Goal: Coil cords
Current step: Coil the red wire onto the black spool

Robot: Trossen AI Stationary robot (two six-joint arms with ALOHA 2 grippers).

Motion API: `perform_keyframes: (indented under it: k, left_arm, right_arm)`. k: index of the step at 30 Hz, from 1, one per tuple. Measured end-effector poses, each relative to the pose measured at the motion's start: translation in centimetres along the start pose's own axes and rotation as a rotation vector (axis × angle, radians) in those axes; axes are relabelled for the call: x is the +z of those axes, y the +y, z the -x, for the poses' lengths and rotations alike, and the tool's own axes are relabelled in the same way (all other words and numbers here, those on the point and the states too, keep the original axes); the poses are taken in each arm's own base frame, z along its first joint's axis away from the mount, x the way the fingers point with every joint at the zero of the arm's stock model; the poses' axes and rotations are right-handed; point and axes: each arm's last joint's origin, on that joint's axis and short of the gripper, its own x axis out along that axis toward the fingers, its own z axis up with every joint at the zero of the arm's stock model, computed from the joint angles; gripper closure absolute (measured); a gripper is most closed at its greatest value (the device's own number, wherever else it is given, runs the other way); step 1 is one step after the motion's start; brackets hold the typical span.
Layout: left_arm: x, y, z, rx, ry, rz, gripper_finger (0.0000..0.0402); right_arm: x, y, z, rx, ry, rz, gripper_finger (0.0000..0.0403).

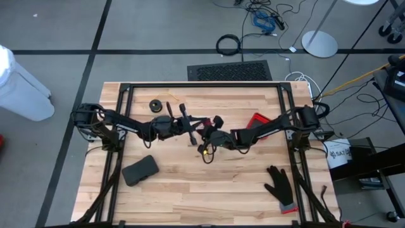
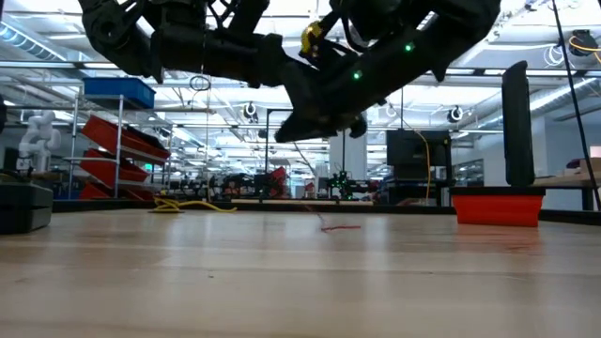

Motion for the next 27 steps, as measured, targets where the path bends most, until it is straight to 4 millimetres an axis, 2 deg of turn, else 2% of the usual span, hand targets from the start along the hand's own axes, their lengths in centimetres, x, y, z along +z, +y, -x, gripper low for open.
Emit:
perform_keyframes:
  k: [9,16,27]
  left_arm:
    - [0.0,0.0,0.0,-0.007,-0.005,-0.002,0.0401]
    - [0.0,0.0,0.0,-0.007,-0.003,-0.003,0.0401]
    - [-0.1,-0.1,0.0,-0.008,0.013,-0.013,0.0401]
  right_arm:
    - [0.8,0.8,1.7,-0.065,-0.041,0.034,0.0403]
    - [2.4,1.0,3.8,-0.085,-0.079,0.054,0.0403]
    - [5.9,0.1,8.7,-0.059,-0.110,0.061,0.0403]
